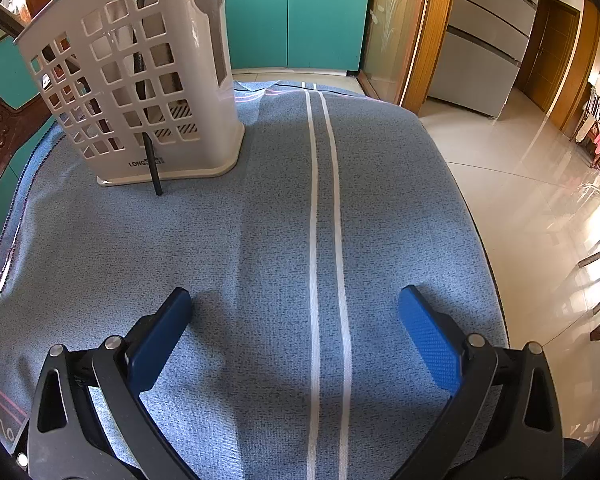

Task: Organize utensils

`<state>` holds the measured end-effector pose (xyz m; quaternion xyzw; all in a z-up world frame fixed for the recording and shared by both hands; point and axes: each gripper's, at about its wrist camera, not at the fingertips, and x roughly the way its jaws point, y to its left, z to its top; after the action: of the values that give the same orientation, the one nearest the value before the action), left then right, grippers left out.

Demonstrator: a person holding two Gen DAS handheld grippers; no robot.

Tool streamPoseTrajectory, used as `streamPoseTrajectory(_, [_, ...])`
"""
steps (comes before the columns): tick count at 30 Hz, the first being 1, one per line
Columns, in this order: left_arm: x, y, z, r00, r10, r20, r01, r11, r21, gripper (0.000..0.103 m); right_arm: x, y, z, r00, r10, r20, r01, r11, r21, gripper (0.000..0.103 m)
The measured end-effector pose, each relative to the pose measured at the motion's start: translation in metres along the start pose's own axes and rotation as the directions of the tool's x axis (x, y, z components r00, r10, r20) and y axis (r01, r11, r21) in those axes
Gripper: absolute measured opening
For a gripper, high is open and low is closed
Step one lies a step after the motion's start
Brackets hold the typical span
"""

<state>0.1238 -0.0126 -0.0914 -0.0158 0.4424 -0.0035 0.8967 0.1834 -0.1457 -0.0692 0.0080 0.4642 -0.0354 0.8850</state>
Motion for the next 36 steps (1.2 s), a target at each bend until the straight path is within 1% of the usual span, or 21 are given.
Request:
streamPoseTrajectory(6, [0.0037, -0.003, -0.0007, 1.0, -0.001, -0.001, 0.001, 1.0, 0.013, 0.1, 0.0001, 0.0, 0.0002, 1.0, 0.0, 0.0, 0.0, 1.0, 0.0, 0.101])
streamPoseTrajectory(27, [0.0092, -0.002, -0.0022, 1.0, 0.006, -0.017, -0.005, 1.0, 0.012, 0.1, -0.0001, 0.0, -0.0006, 1.0, 0.0, 0.0, 0.0, 1.0, 0.0, 0.101])
streamPoseTrajectory(36, [0.0057, -0.0043, -0.002, 1.0, 0.002, -0.007, -0.002, 1.0, 0.013, 0.1, -0.0002, -0.0001, -0.0006, 1.0, 0.0, 0.0, 0.0, 1.0, 0.0, 0.101])
